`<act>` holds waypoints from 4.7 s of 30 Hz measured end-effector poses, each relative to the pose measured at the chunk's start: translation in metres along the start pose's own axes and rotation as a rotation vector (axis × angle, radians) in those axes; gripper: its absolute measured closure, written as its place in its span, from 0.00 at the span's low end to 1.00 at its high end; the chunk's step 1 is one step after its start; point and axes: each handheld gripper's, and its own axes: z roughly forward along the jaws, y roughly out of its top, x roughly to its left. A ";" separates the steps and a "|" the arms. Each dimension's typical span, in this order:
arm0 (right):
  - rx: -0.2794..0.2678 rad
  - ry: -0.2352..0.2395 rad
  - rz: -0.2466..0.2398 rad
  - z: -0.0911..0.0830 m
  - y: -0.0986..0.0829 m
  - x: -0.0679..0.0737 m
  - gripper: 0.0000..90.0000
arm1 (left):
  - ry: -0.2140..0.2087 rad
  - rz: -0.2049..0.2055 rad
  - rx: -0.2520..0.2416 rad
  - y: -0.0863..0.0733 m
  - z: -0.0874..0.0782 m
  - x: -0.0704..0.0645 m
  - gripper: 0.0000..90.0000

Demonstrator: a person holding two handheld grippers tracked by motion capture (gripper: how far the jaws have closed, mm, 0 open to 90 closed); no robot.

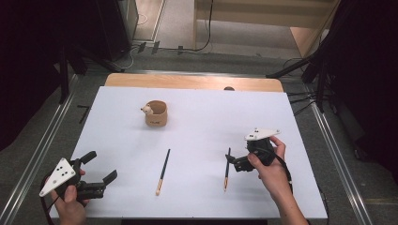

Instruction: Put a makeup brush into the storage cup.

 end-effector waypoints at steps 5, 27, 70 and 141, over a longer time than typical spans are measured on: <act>0.068 0.001 -0.013 0.009 -0.001 0.003 0.02 | -0.003 0.002 0.003 0.000 0.001 0.000 0.00; 0.258 0.015 0.014 0.032 -0.011 0.012 0.13 | -0.018 -0.001 0.014 -0.002 0.003 0.000 0.00; 0.368 -0.040 -0.001 0.045 -0.015 0.023 0.95 | -0.049 0.004 0.043 -0.002 0.015 -0.008 0.00; 0.137 0.056 -0.127 0.016 0.032 0.030 0.95 | -0.350 -0.022 0.073 0.060 0.140 -0.043 0.00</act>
